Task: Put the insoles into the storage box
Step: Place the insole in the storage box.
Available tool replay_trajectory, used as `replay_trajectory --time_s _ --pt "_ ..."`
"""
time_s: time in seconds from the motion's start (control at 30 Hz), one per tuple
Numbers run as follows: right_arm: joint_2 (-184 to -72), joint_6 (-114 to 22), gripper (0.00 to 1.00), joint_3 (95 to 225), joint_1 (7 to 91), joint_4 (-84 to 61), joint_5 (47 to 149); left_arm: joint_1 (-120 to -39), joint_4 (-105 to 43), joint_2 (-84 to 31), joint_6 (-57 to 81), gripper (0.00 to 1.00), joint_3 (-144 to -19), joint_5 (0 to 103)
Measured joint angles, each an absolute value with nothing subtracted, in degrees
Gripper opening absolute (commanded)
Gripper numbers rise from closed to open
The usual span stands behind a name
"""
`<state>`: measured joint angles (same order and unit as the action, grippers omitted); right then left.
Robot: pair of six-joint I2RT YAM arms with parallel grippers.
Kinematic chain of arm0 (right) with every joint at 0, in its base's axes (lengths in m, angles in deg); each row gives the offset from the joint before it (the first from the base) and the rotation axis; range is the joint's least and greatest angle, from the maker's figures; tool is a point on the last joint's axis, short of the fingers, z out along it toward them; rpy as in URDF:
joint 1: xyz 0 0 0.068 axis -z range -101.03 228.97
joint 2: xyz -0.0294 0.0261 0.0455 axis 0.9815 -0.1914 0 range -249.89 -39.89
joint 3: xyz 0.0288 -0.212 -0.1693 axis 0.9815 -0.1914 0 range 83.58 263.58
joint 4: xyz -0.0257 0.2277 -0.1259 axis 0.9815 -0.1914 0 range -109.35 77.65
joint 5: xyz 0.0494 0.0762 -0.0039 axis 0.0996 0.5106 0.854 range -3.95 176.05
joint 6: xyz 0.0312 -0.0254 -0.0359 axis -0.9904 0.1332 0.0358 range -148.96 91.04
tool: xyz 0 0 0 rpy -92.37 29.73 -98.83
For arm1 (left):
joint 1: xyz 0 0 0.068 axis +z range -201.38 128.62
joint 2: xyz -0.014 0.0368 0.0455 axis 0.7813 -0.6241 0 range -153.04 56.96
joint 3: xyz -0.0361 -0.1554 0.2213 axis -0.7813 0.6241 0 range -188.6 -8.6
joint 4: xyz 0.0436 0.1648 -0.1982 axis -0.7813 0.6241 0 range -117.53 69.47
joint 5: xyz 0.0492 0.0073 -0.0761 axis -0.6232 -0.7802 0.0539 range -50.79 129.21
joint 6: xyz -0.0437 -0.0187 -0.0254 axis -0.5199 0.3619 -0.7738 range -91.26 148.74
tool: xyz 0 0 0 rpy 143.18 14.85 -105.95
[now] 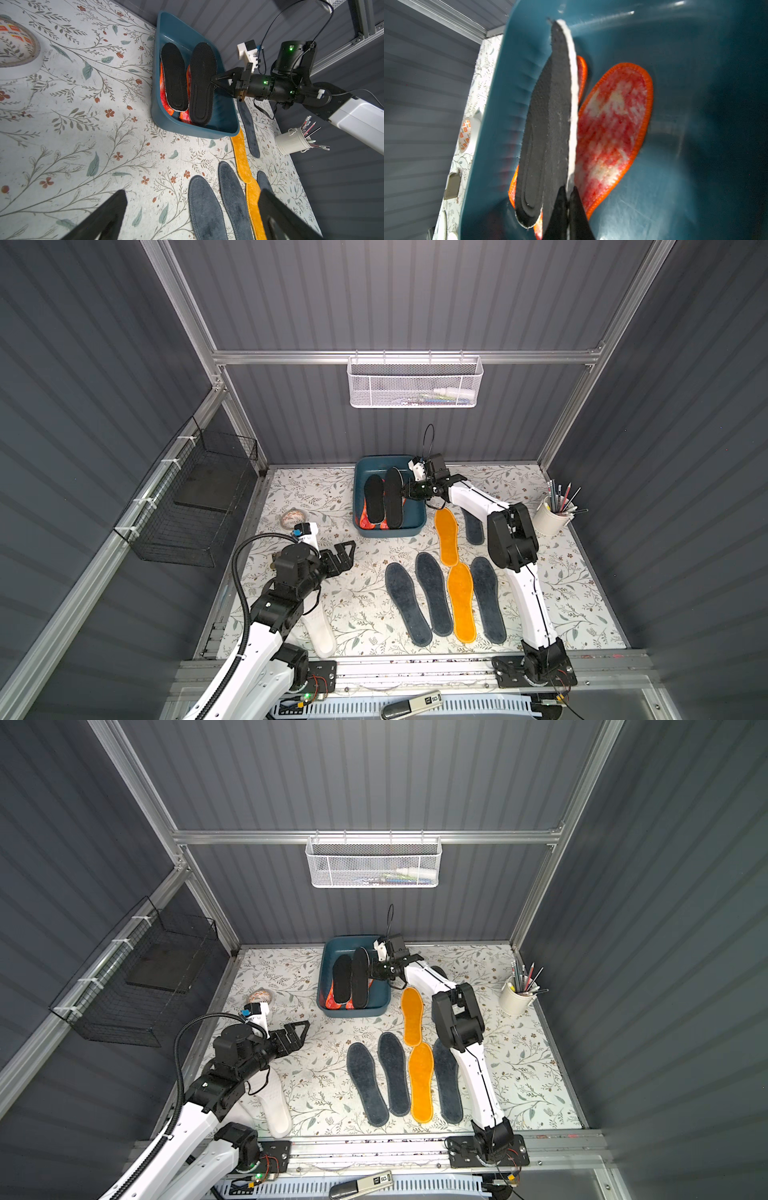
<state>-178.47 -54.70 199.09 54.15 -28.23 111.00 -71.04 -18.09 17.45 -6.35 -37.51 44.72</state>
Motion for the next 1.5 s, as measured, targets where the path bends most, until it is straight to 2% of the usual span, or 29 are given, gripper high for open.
replay_trajectory --time_s 0.13,0.27,0.47,0.63,0.93,1.2,1.4,1.5 --pt "-179.1 -53.9 0.48 200.7 54.2 -30.3 110.0 -71.0 -18.1 17.1 -6.4 1.0 -37.6 44.7" --pt "-178.9 -52.3 0.67 201.7 54.1 -30.8 109.2 -71.0 -18.1 17.1 -6.4 1.0 -37.8 44.7" --pt "-173.9 -50.3 0.89 201.0 54.1 -32.2 107.1 -71.0 -18.1 17.1 -6.4 1.0 -38.1 44.7" --pt "-161.8 -49.5 0.98 193.9 54.0 -29.2 106.7 -71.0 -18.1 16.8 -6.4 1.0 -38.3 44.7" --pt "-133.2 -53.4 0.99 160.2 52.5 -14.4 105.7 -71.0 -19.8 15.7 -6.5 1.0 -38.3 44.7" --pt "-113.8 -57.7 0.99 136.8 52.1 -19.4 96.0 -71.0 -22.8 12.6 -7.4 1.0 -38.7 45.1" --pt "-102.8 -63.5 0.91 125.5 50.1 -26.6 88.7 -71.0 -24.9 11.7 -7.9 1.0 -38.7 45.2" --pt "-100.0 -67.3 0.82 121.0 47.3 -30.6 85.6 -71.0 -25.5 11.7 -7.9 1.0 -38.7 45.2"
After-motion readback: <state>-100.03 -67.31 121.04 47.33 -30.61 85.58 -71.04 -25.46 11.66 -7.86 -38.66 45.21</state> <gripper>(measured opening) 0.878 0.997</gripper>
